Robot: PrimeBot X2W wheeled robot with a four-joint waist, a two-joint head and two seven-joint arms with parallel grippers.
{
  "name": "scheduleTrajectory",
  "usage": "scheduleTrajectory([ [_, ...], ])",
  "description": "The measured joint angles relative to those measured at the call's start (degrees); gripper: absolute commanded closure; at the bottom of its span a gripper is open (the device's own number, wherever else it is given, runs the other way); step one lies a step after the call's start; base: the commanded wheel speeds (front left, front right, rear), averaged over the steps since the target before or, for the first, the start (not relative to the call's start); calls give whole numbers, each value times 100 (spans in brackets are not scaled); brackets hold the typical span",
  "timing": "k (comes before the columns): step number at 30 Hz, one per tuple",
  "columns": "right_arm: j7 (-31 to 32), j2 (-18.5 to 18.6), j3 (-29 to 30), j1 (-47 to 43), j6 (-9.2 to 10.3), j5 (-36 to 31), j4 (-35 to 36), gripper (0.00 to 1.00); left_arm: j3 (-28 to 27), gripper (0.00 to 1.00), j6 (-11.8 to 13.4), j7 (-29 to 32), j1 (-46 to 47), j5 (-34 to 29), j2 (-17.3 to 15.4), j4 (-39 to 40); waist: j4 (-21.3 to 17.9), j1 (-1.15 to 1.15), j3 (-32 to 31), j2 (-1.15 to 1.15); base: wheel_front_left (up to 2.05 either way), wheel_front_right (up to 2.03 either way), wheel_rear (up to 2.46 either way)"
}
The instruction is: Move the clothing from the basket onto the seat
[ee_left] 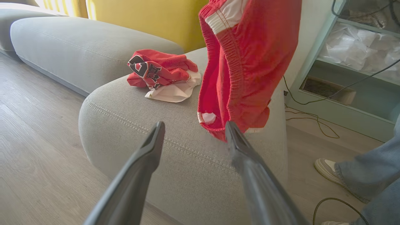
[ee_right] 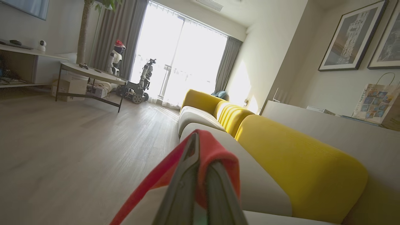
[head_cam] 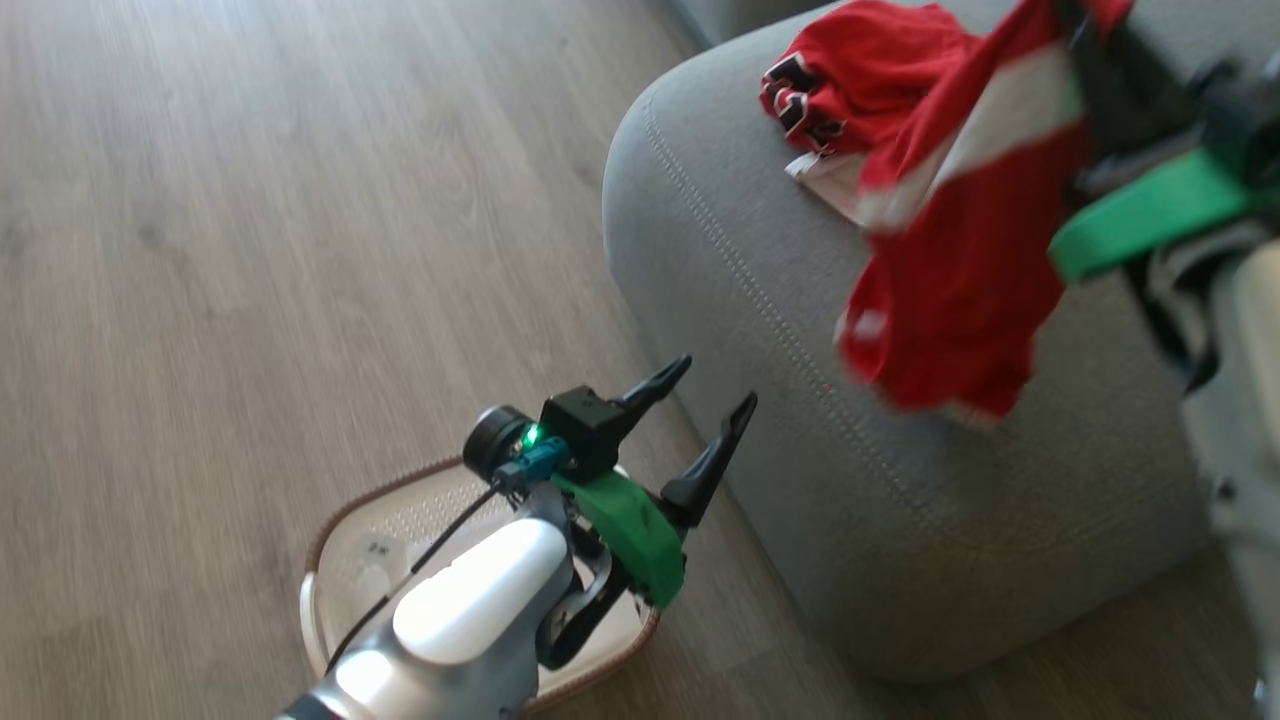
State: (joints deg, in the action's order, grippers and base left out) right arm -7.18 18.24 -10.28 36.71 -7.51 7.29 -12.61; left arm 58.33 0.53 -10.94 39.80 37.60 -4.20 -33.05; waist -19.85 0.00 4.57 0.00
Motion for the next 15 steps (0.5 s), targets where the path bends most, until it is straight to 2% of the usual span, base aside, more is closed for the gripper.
scheduleTrajectory([
  [8, 134, 504, 36, 1800, 0, 67, -1128, 100, 5, 0, 107, 85, 413, -169, -120, 305, 339, 0, 582, 0, 0, 0, 0],
  [15, 68, 922, 751, 2843, 0, -336, -2627, 100, 20, 0, 263, 192, 758, -381, -237, 705, 794, 0, 1188, 0, 0, 0, 0],
])
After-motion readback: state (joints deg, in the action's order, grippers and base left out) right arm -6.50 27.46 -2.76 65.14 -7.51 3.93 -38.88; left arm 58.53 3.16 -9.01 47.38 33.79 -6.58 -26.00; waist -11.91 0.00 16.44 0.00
